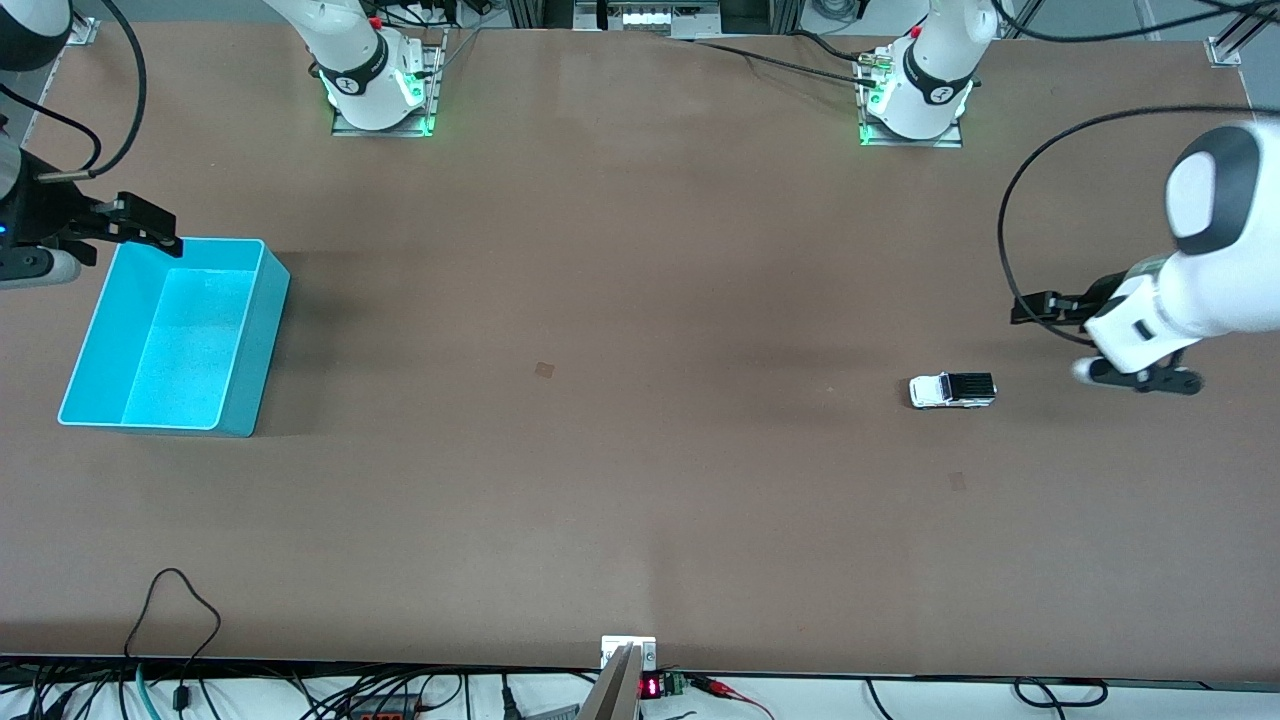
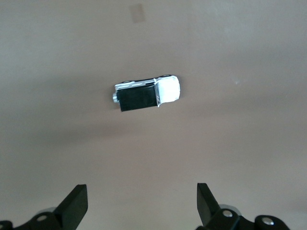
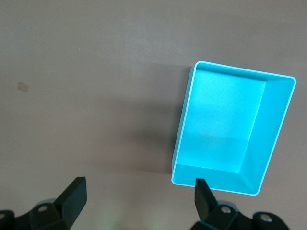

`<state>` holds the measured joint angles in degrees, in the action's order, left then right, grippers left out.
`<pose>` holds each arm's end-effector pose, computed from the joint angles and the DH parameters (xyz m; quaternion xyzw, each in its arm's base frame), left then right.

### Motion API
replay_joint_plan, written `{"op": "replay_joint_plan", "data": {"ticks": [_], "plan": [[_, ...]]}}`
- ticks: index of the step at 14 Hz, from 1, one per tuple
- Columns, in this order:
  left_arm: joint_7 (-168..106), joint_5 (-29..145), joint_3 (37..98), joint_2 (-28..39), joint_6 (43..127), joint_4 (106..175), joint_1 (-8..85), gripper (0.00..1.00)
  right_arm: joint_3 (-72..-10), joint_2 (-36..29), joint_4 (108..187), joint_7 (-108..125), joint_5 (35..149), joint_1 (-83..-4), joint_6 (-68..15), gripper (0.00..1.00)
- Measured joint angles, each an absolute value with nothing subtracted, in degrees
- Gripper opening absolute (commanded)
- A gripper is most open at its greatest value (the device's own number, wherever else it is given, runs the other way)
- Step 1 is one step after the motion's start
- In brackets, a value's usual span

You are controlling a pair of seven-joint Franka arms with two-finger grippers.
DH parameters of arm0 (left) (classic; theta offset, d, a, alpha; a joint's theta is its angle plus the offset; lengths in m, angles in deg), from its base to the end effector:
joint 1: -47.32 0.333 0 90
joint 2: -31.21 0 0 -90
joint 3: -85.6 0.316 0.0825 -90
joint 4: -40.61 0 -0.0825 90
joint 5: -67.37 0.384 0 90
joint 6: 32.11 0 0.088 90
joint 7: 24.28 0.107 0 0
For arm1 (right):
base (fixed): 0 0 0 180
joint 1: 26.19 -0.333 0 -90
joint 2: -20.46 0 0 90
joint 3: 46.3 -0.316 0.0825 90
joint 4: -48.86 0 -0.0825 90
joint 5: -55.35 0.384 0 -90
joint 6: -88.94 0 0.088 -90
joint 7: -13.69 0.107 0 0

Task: Wind and store white jeep toy
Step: 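Move the left gripper down over the white toy jeep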

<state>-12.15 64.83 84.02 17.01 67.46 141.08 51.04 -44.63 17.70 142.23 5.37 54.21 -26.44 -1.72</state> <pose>0.5977 0.0193 0.4077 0.9878 -0.0798 -0.1273 0.0407 0.5654 -0.0158 0.5708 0.9970 0.0607 -0.0484 0.0065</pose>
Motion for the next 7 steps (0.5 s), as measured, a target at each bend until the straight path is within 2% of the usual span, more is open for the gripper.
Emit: {"op": "replay_joint_plan", "data": {"ticks": [7], "plan": [[13.6,67.9,83.9,10.0,77.2,142.3,51.0,1.0,-44.8,15.0,142.2,5.4,54.2,-27.2,0.7,1.0]]}}
